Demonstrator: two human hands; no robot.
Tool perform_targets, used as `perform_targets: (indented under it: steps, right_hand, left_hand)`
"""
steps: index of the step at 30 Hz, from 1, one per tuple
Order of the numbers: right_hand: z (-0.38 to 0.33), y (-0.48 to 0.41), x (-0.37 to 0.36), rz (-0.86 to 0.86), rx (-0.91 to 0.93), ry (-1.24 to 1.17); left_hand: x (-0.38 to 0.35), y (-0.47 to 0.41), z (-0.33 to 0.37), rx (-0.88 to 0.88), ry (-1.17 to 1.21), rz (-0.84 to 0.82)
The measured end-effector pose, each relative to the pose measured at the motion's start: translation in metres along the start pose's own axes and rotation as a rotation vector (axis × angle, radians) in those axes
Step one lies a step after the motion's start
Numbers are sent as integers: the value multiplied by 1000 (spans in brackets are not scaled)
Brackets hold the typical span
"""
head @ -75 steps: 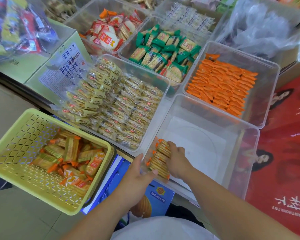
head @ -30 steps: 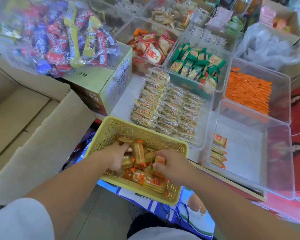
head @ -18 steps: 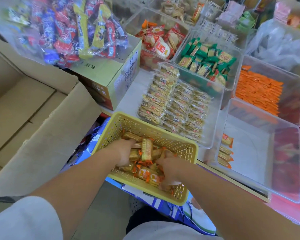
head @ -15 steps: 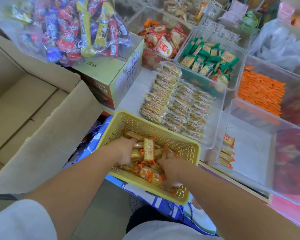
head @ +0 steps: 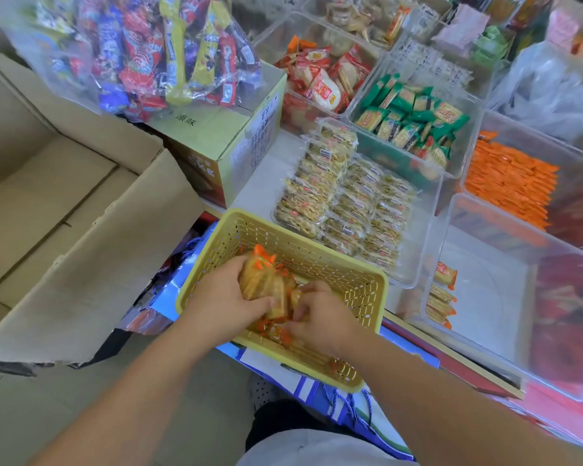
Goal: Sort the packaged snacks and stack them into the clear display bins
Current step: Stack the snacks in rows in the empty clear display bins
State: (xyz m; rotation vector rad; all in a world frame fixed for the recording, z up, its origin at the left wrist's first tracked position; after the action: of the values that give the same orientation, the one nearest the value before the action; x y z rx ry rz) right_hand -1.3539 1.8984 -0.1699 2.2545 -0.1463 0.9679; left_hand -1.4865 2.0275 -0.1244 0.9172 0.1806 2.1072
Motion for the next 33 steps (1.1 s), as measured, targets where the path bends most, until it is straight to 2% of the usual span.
perform_targets:
  steps: [3,5,7,9,11,14,18,20,22,25,30,33]
  right_hand:
    - [-1,8,16,126,-72,-199]
    - [-3,23,28,155,-114,-395]
    - [-7,41,41,163,-137,-698]
    - [-17,55,51,123,-69,-1032]
    - [-31,70,65,103,34,-1227]
    - [-39,91,79,158,85,-1217]
    - [-29,109,86,286,38,-922]
    - [-16,114,86,287,12,-968]
    - [1,117,85,267,-50,-1132]
    - [28,119,93,232,-45,-1164]
    - [68,121,121,130,69,-1118]
    - [91,126,132,-48,134,-1144]
  left_hand:
    - [-7,20,-9,150,562,15]
    - [-14,28,-8,206,790,14]
    - [-19,33,-1,221,931,2]
    - [-26,37,12,210,1000,-14]
    - [-36,41,27,182,1005,-32]
    - [-57,46,51,130,972,-72]
    - [-88,51,72,159,1011,-57]
    - [-104,51,81,194,1075,-14]
    - [-113,52,93,217,1077,77]
    - [-131,51,109,258,1067,178]
    - [-170,55,138,285,1091,156]
    - [-196,57,168,227,1140,121]
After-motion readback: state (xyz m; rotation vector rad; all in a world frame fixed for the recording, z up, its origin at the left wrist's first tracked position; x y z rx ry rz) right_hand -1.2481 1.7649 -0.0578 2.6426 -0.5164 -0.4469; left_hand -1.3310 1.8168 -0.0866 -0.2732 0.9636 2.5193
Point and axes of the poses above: each hand's wrist, its own y-axis away from the middle knuckle, its own x-axis out of the back of the hand, z = x × y, the point moved 8 cm from there along -y, towards the middle knuckle, and after that the axes turned 3 degrees about -y, right-handed, at the moved point
